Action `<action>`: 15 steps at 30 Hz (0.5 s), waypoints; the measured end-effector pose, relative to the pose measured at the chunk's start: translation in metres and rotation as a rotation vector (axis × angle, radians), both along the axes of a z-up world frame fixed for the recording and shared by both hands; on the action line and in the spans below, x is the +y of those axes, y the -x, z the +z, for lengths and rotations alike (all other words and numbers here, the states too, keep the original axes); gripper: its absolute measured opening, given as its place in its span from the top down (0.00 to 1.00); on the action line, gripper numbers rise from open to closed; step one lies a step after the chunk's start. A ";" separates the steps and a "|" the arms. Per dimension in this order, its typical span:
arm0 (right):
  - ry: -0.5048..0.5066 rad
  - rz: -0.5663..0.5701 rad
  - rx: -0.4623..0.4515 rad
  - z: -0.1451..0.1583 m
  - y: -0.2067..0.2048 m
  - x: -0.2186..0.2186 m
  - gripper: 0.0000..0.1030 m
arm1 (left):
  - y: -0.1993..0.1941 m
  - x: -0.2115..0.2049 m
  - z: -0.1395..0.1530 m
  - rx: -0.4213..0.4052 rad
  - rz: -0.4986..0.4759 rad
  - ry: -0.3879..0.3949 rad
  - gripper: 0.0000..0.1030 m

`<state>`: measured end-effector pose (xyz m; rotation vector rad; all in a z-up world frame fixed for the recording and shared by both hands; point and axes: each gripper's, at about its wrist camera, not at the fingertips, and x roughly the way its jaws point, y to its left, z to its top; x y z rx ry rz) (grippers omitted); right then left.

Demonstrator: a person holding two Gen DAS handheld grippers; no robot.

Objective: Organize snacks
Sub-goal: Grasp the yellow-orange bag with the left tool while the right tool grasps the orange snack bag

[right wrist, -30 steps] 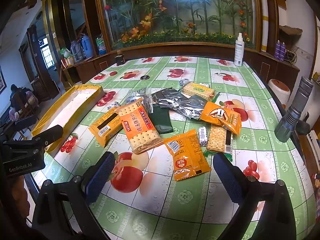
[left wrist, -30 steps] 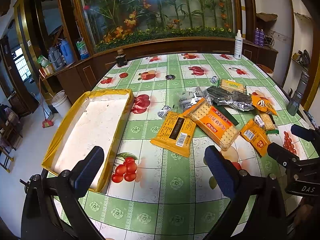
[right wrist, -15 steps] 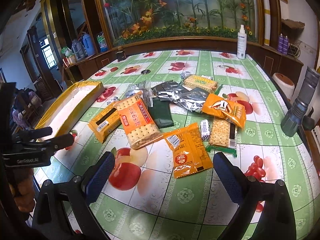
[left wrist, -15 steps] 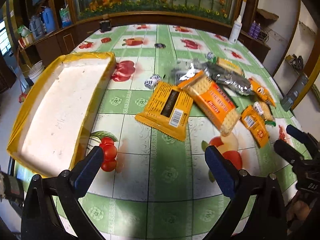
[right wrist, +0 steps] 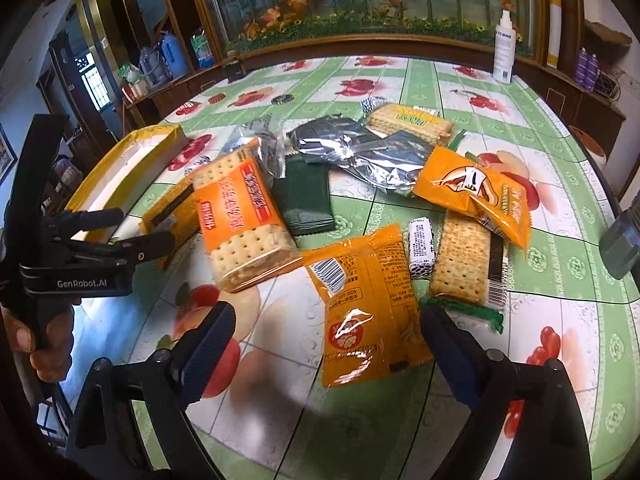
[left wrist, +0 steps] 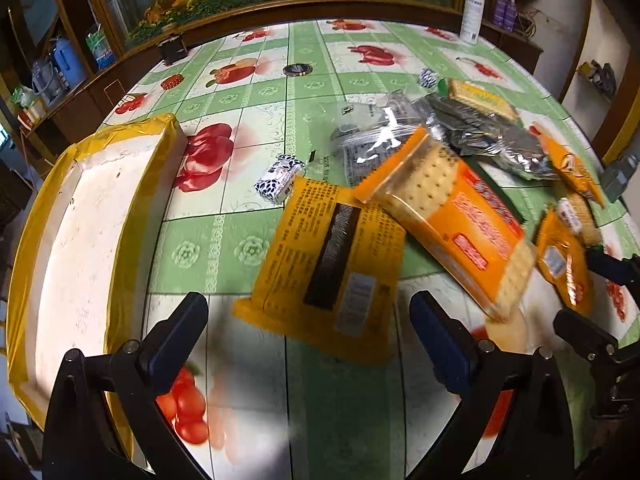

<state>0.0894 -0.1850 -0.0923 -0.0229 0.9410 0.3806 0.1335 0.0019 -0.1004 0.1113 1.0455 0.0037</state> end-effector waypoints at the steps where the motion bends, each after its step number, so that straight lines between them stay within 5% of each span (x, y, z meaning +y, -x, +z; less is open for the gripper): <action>1: 0.009 -0.006 0.005 -0.003 -0.004 -0.001 0.10 | -0.005 -0.001 -0.004 0.016 -0.007 -0.009 0.01; 8: 0.085 -0.027 0.012 -0.011 -0.023 -0.002 0.21 | -0.021 0.009 -0.011 0.012 -0.001 0.055 0.00; 10: 0.113 -0.027 0.000 -0.010 -0.024 0.000 0.39 | -0.019 0.012 -0.010 -0.008 0.005 0.093 0.09; 11: 0.124 -0.025 -0.005 -0.010 -0.024 0.000 0.48 | -0.017 0.010 -0.007 -0.027 -0.002 0.087 0.26; 12: 0.123 -0.021 -0.006 -0.009 -0.024 0.001 0.51 | -0.017 0.009 -0.005 -0.035 -0.008 0.080 0.32; 15: 0.119 -0.012 -0.007 -0.008 -0.021 0.002 0.55 | -0.012 0.008 -0.004 -0.033 -0.015 0.071 0.32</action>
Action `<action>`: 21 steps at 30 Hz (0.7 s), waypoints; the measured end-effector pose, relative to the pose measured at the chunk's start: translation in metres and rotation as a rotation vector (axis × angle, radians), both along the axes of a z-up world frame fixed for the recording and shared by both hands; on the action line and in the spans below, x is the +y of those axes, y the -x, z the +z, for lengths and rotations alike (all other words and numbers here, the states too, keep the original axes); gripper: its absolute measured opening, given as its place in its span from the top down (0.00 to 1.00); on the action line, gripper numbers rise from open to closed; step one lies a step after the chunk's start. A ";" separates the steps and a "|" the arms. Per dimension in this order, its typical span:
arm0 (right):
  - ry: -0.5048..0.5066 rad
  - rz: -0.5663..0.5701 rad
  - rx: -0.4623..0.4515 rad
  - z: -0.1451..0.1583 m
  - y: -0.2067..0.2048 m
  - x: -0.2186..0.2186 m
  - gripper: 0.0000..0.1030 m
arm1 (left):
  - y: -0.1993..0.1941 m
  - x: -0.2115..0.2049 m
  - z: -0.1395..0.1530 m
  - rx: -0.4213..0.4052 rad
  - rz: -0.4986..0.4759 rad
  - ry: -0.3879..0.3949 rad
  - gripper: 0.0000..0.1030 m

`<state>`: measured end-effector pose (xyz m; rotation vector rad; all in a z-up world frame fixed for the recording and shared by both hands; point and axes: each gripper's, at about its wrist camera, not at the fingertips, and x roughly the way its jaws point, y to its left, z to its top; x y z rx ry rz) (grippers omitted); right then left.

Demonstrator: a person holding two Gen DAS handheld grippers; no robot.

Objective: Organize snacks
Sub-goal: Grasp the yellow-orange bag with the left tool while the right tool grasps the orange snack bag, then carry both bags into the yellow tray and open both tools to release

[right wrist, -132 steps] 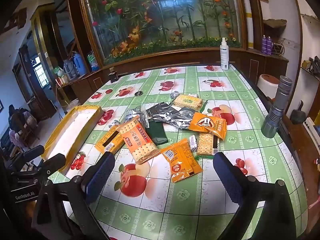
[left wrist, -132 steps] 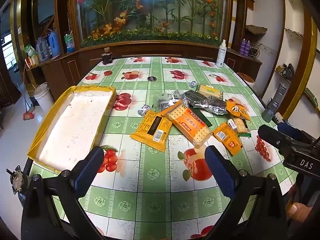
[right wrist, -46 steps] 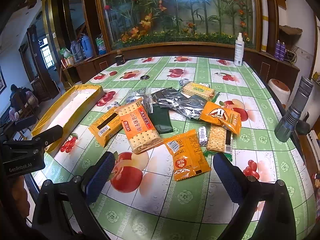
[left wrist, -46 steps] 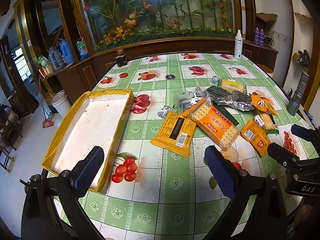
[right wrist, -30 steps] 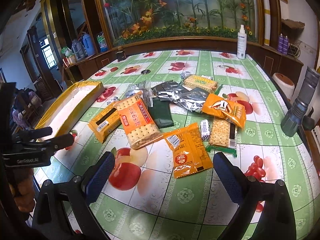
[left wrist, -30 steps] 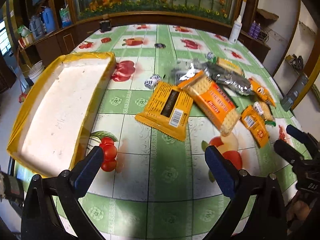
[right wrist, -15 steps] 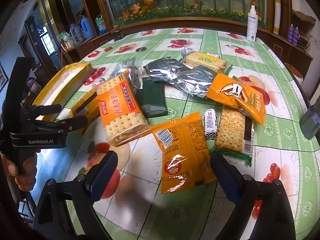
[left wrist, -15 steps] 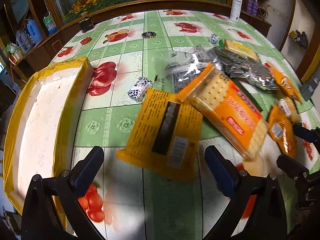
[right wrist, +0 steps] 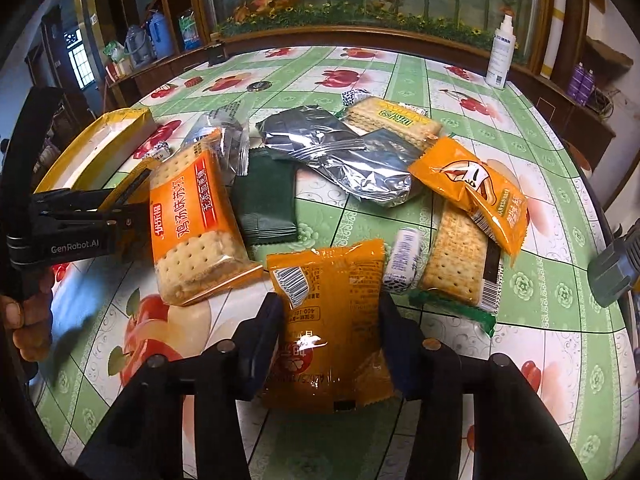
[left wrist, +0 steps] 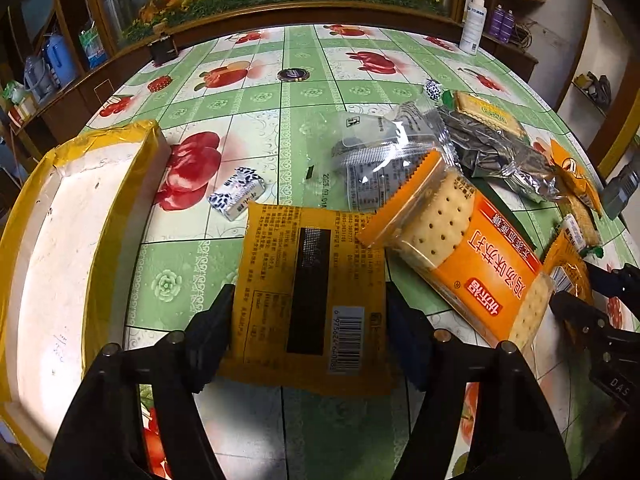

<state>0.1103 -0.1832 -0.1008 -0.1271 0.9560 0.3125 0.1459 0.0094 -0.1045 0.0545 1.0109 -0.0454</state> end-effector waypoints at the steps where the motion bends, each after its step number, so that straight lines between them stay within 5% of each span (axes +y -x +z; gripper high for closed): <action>1: -0.011 0.001 0.002 0.001 0.001 0.000 0.55 | 0.002 0.002 0.000 0.006 0.005 0.010 0.32; 6: -0.097 -0.013 -0.005 0.012 0.014 -0.009 0.61 | 0.019 0.012 0.009 0.011 0.025 0.081 0.32; 21: -0.112 0.064 -0.103 0.059 0.053 0.030 0.61 | 0.083 0.057 0.061 -0.092 0.085 0.184 0.32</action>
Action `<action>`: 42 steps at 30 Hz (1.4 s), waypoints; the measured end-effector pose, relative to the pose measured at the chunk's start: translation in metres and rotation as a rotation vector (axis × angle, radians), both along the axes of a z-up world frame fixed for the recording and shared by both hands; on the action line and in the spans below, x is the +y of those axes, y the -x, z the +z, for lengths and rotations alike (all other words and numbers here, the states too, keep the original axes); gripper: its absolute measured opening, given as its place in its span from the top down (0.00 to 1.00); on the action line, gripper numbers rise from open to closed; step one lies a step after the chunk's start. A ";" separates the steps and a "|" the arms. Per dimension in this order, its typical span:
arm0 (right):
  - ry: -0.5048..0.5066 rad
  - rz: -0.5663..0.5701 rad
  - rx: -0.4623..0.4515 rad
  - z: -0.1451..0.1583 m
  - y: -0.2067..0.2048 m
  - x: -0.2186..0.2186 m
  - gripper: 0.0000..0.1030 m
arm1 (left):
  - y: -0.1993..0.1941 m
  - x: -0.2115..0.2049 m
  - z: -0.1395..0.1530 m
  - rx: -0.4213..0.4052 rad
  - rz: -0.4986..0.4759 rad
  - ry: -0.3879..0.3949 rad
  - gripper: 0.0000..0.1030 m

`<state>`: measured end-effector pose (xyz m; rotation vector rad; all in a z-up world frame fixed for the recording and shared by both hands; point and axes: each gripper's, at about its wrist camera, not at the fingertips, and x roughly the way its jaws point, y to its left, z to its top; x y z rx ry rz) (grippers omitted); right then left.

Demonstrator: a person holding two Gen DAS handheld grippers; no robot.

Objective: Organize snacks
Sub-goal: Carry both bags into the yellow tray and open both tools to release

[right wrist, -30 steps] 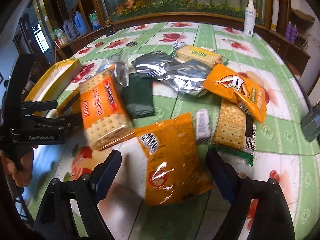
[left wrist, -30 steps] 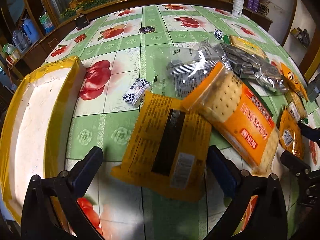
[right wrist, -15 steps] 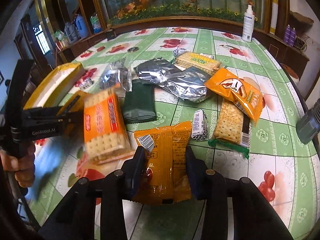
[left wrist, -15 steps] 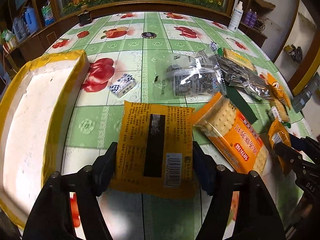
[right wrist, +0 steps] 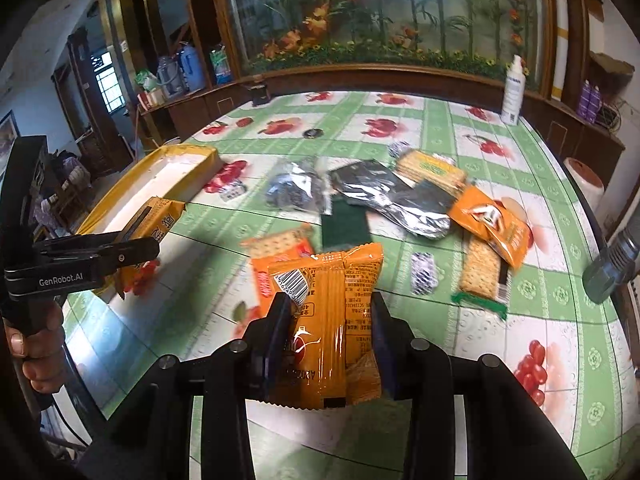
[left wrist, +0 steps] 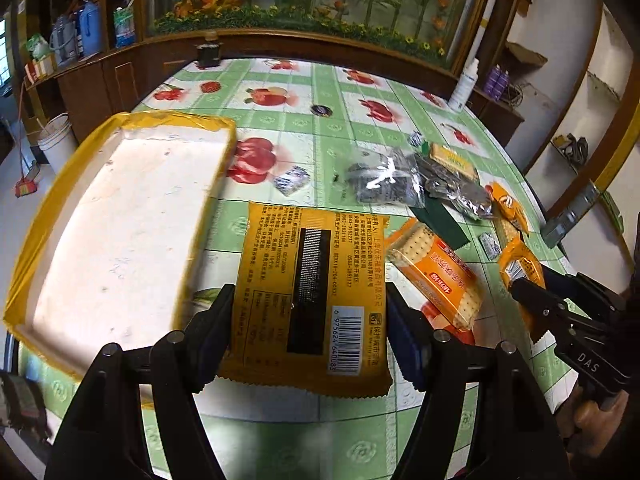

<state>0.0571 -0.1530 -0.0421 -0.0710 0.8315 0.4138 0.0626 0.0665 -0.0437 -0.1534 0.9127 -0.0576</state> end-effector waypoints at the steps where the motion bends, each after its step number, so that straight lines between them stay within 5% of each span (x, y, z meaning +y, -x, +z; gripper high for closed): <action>1: 0.001 0.014 -0.006 0.003 0.001 0.007 0.61 | 0.003 0.007 0.003 -0.007 0.015 0.001 0.32; 25: -0.079 0.366 -0.018 0.021 -0.019 0.192 0.61 | 0.036 0.153 0.002 -0.028 0.338 0.006 0.32; 34: -0.106 0.461 0.058 -0.001 -0.064 0.284 0.62 | 0.015 0.162 -0.026 0.060 0.334 -0.017 0.32; 42: -0.070 0.479 0.126 -0.034 -0.089 0.317 0.61 | 0.002 0.167 -0.040 0.106 0.338 -0.039 0.33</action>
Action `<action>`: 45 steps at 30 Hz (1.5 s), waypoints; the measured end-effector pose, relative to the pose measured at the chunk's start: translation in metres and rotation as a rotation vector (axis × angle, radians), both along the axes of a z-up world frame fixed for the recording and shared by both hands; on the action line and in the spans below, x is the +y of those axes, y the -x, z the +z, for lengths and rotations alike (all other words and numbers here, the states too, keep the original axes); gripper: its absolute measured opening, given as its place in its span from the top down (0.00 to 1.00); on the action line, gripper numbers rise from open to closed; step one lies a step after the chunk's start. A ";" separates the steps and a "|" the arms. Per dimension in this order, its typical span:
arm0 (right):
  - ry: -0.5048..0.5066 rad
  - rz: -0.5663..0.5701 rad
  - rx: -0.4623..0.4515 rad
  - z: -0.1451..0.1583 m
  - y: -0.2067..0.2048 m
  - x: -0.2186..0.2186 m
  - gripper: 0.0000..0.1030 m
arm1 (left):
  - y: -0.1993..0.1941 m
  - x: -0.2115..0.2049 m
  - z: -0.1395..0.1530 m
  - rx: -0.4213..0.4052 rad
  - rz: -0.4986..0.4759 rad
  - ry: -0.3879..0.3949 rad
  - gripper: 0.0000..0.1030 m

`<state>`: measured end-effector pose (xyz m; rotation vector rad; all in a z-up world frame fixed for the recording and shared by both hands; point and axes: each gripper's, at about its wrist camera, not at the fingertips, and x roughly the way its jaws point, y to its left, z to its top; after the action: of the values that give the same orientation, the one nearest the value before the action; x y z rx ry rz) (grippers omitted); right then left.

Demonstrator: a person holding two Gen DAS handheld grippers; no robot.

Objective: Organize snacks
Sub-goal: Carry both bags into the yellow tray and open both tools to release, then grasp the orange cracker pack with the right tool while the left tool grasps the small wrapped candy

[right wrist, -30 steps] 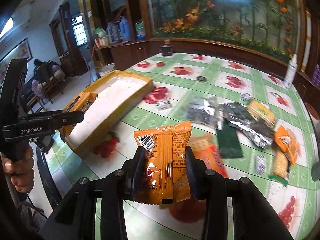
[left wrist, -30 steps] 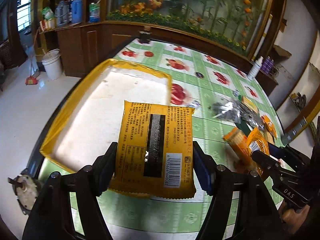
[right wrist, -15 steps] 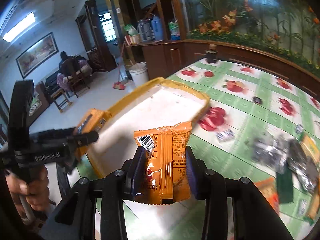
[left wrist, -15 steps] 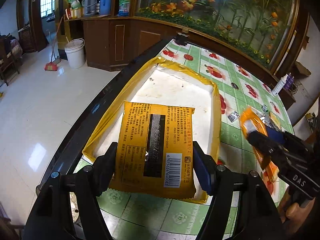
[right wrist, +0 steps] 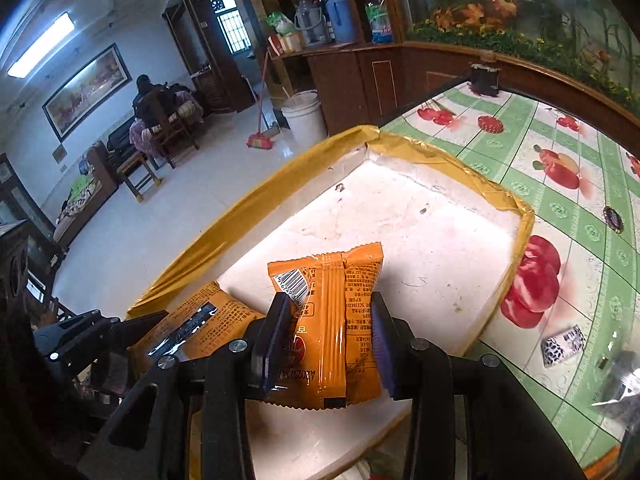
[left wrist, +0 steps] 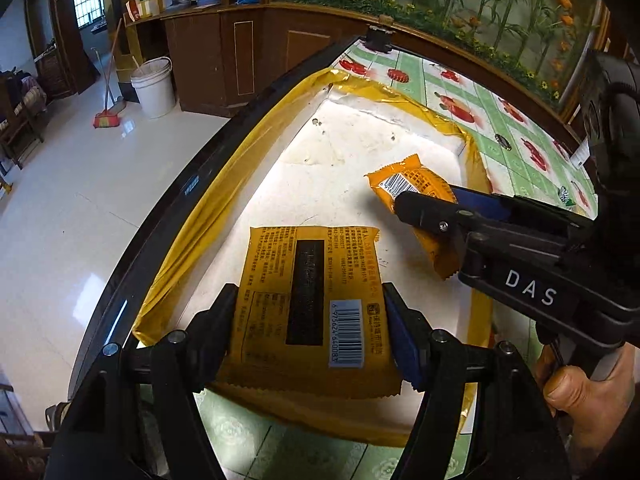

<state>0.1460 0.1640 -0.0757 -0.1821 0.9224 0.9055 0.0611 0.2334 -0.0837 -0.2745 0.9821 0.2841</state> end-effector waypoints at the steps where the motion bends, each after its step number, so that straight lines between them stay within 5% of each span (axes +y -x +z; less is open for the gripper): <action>1: 0.003 0.000 0.002 -0.002 -0.002 0.001 0.61 | -0.001 0.001 -0.002 0.007 0.004 0.000 0.32; 7: 0.016 -0.002 0.011 -0.007 -0.008 -0.001 0.56 | -0.003 -0.004 -0.003 0.033 0.010 -0.033 0.26; 15: -0.046 -0.065 -0.011 0.016 -0.002 -0.041 0.45 | 0.007 -0.021 0.022 -0.033 -0.022 -0.046 0.24; 33: -0.069 -0.422 -0.023 0.023 0.038 -0.271 0.30 | -0.013 -0.124 0.039 -0.060 -0.241 0.013 0.22; 45: 0.017 -0.418 -0.019 -0.004 0.046 -0.294 0.30 | -0.078 -0.178 0.027 -0.025 -0.370 -0.146 0.22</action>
<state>0.1003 -0.1302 -0.0796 -0.0089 0.9074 0.5083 0.1393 0.0551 -0.0562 0.0389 0.9619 0.0138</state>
